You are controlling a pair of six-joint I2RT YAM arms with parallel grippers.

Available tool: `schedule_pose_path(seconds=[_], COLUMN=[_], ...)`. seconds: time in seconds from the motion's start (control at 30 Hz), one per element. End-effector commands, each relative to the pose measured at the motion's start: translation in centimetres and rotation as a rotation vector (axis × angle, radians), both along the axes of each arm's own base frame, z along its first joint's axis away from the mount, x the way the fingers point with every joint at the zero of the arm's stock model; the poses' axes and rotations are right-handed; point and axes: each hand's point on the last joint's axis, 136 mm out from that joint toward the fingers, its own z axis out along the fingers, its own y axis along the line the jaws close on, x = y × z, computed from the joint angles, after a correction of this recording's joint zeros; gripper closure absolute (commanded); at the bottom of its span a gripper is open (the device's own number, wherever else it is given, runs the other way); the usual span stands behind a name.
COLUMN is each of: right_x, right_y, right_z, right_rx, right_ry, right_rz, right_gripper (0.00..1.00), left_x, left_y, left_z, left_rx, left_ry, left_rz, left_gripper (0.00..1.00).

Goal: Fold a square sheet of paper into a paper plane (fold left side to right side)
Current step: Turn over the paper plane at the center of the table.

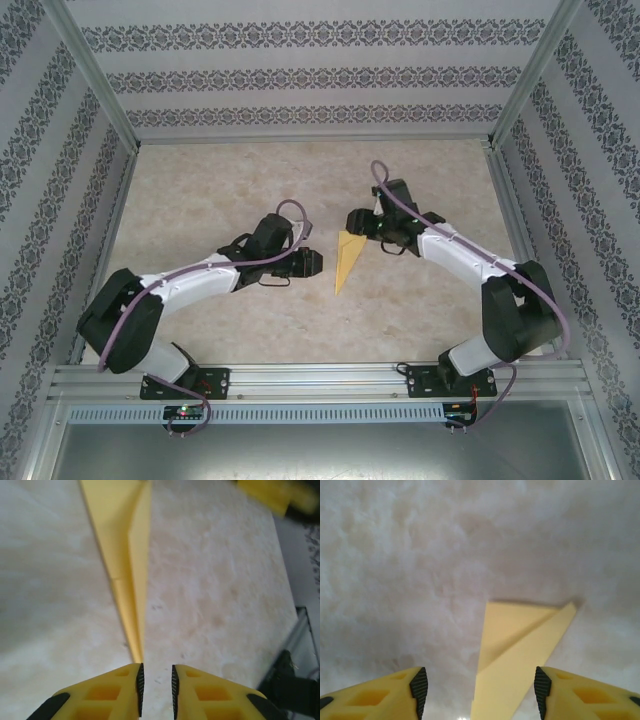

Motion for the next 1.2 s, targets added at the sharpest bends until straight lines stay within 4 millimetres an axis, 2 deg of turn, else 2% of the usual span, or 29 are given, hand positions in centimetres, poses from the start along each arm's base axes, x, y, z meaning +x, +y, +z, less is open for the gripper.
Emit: schedule_pose_path(seconds=[0.0, 0.1, 0.2, 0.47, 0.63, 0.9, 0.97, 1.1, 1.17], right_x=[-2.1, -2.9, -3.3, -3.6, -3.9, -4.3, -4.4, -4.6, -4.7], right_y=[-1.0, 0.4, 1.2, 1.2, 0.8, -0.1, -0.2, -0.4, -0.4], right_z=[-3.5, -4.9, -6.2, -8.3, -7.8, -6.3, -5.7, -4.8, -4.8], right_rx=[-0.163, -0.232, -0.279, -0.378, -0.375, -0.396, -0.395, -0.394, -0.388], right_ry=[0.068, 0.088, 0.107, 0.151, 0.141, 0.115, 0.105, 0.094, 0.095], right_rz=[-0.073, -0.048, -0.039, -0.027, -0.035, -0.037, -0.033, -0.023, -0.019], right_gripper=[0.36, 0.35, 0.36, 0.49, 0.61, 0.92, 0.94, 0.93, 1.0], left_x=[2.0, 2.0, 1.8, 1.2, 1.2, 1.2, 1.3, 1.3, 1.3], left_y=[3.4, 4.8, 5.8, 6.6, 6.7, 6.9, 7.0, 7.2, 7.3], left_z=[0.2, 0.2, 0.0, -0.3, -0.2, -0.1, 0.0, 0.3, 0.5], left_rx=[0.09, 0.112, 0.125, 0.127, 0.134, 0.143, 0.149, 0.157, 0.159], left_ry=[-0.085, -0.105, -0.113, -0.112, -0.113, -0.116, -0.119, -0.127, -0.133], left_rz=[0.179, 0.244, 0.283, 0.303, 0.302, 0.31, 0.311, 0.313, 0.317], left_gripper=[0.7, 0.61, 0.57, 0.55, 0.54, 0.54, 0.54, 0.53, 0.53])
